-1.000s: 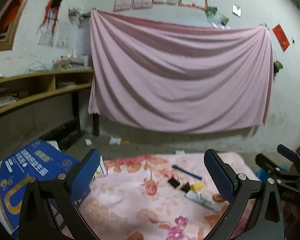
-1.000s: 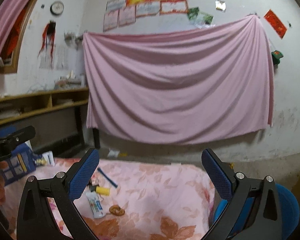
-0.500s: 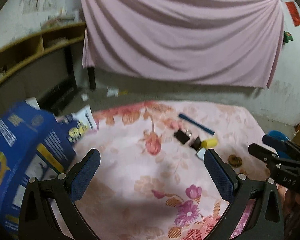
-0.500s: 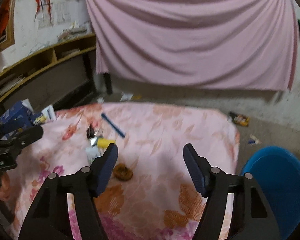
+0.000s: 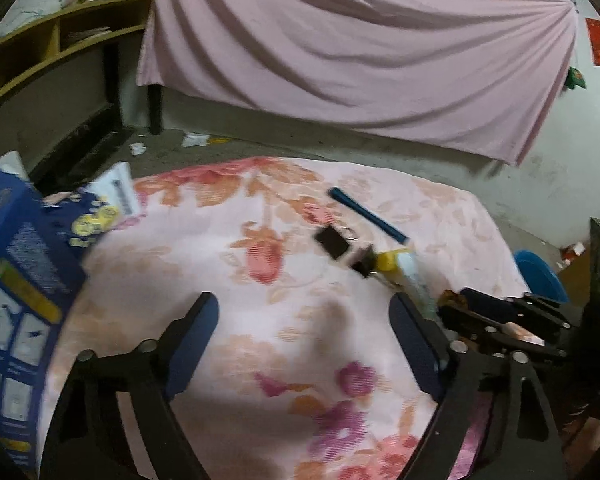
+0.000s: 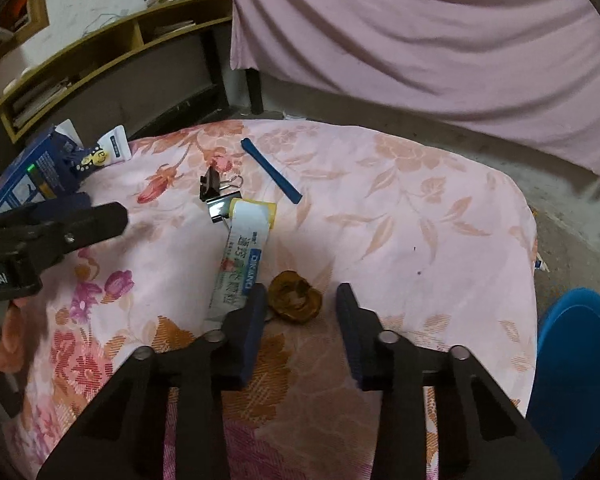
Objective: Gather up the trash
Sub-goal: 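Grasp the white tube with the left tool while the right tool grasps the brown nut shell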
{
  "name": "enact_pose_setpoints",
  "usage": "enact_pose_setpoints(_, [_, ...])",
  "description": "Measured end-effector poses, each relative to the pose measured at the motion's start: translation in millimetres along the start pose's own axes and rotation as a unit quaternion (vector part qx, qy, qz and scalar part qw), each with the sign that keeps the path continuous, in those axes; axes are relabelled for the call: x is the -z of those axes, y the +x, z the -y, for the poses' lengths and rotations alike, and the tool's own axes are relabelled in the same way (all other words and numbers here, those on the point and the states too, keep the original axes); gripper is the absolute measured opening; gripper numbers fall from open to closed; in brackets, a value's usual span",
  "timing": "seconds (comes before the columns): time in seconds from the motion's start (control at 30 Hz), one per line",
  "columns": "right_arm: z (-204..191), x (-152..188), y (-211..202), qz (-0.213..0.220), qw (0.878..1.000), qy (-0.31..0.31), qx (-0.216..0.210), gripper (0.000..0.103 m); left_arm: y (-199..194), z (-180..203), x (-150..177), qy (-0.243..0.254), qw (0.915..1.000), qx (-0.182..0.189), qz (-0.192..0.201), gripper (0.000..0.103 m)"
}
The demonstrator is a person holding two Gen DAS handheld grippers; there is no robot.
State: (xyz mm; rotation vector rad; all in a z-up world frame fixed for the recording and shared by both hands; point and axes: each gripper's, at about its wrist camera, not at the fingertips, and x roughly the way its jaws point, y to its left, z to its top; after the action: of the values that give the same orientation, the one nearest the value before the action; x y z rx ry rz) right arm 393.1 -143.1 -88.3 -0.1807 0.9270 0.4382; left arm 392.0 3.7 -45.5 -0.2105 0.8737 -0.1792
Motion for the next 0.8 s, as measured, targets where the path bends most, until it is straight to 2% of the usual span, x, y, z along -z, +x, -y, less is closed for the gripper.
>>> enact_pose_setpoints(0.13, [3,0,-1,0.003,1.0,0.008,-0.005,0.026,9,15,0,0.016,0.9995,0.023,-0.014,0.069])
enact_pose_setpoints(0.3, [15,4,-13,0.017,0.999,0.03,0.008,0.026,19,34,0,0.039,0.9982,0.039,-0.025,0.068])
enact_pose_setpoints(0.47, [33,14,-35,0.038,0.997,0.052,0.032,0.026,35,54,-4,0.033,0.9965,0.065,-0.039,0.059])
enact_pose_setpoints(0.53, [39,18,-38,0.039,0.997,0.061,0.033,0.026,43,65,-7,0.026,0.9959,0.074,-0.044,0.047])
enact_pose_setpoints(0.63, [48,23,-42,0.039,0.996,0.073,0.031,0.026,55,76,-5,0.047,0.9961,0.049,-0.057,0.044])
enact_pose_setpoints(0.7, [54,25,-42,0.037,0.996,0.08,0.03,0.026,56,76,-5,0.047,0.9962,0.047,-0.055,0.043])
enact_pose_setpoints(0.8, [59,27,-42,0.035,0.995,0.086,0.022,0.026,59,74,-4,0.042,0.997,0.036,-0.054,0.032])
